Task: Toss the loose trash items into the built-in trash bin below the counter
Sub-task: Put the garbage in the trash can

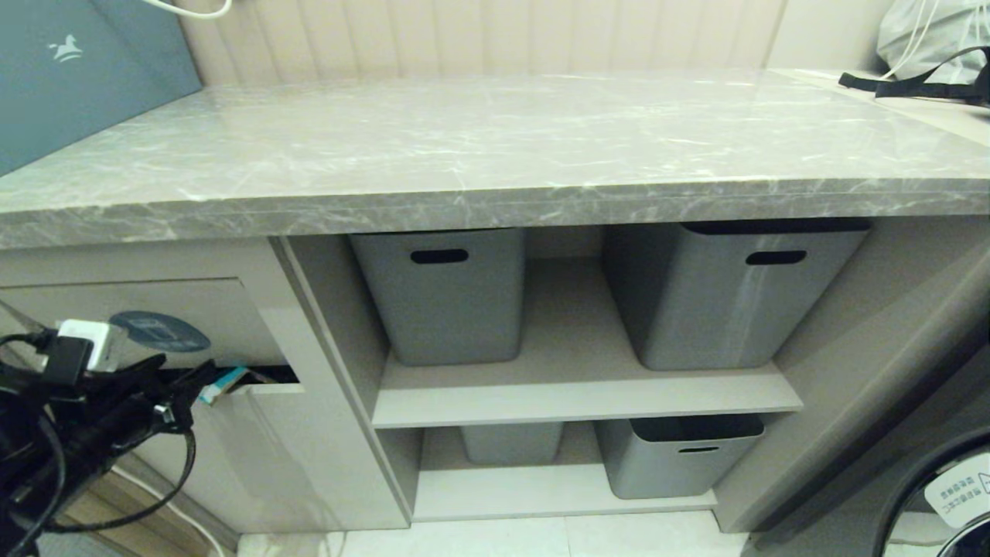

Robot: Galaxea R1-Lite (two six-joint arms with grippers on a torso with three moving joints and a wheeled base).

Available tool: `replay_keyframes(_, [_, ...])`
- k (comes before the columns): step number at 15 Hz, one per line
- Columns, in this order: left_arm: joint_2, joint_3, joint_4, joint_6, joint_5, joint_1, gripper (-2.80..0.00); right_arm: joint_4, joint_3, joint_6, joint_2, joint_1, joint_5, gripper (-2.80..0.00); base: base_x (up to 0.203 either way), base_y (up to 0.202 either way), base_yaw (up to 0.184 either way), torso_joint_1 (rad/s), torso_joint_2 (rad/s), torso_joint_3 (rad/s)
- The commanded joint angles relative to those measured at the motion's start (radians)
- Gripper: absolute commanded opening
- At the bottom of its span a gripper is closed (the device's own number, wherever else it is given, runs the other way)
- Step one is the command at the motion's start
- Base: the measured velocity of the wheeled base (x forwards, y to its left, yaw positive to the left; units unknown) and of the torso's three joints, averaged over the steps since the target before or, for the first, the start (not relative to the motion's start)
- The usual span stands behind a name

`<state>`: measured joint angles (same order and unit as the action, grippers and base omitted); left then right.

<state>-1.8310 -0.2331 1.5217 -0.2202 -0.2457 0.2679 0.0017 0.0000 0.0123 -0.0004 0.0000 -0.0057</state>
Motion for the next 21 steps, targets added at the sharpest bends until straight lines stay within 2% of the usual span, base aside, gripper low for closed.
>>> replay_keyframes(1, [0.016, 0.025, 0.008, 0.002, -0.001, 0.001, -2.8, 0.0, 0.0, 0.0, 0.0, 0.0, 0.0, -2.8, 0.0, 0.0, 0.0, 0.0, 0.0, 0.0])
replay_keyframes(5, [0.006, 0.052, 0.008, 0.002, 0.001, 0.002, -2.8, 0.0, 0.0, 0.0, 0.0, 0.0, 0.0, -2.8, 0.0, 0.0, 0.0, 0.0, 0.0, 0.0])
replay_keyframes(8, [-0.063, 0.035, 0.008, 0.002, 0.004, 0.003, -2.8, 0.0, 0.0, 0.0, 0.0, 0.0, 0.0, -2.8, 0.0, 0.0, 0.0, 0.0, 0.0, 0.0])
replay_keyframes(12, [-0.193, -0.149, 0.008, 0.027, 0.0, 0.004, -2.8, 0.0, 0.0, 0.0, 0.0, 0.0, 0.0, -2.8, 0.0, 0.0, 0.0, 0.0, 0.0, 0.0])
replay_keyframes(21, [-0.32, -0.407, 0.008, 0.033, -0.021, -0.012, -2.8, 0.0, 0.0, 0.0, 0.0, 0.0, 0.0, -2.8, 0.0, 0.0, 0.0, 0.0, 0.0, 0.0])
